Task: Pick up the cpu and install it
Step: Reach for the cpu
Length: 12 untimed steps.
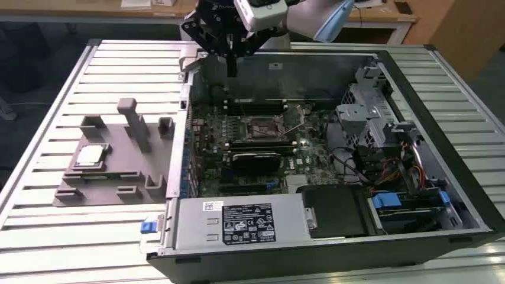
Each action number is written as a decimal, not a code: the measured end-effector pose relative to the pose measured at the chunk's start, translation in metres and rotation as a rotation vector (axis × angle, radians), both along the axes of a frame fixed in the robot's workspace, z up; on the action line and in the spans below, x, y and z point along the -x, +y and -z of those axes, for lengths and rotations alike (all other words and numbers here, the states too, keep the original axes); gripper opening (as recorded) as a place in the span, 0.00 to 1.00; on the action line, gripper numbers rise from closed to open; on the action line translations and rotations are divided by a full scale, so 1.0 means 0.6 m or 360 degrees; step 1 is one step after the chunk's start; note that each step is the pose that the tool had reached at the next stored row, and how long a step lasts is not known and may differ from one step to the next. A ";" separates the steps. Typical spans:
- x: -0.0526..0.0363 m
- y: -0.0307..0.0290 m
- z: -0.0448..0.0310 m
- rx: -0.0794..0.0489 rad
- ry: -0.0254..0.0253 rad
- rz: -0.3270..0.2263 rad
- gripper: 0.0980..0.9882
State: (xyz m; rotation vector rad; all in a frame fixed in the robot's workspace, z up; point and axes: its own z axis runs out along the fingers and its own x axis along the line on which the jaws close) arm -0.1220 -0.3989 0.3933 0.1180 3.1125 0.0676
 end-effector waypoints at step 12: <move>0.005 0.0000 0.000 0.0000 0.00000 0.0000 0.01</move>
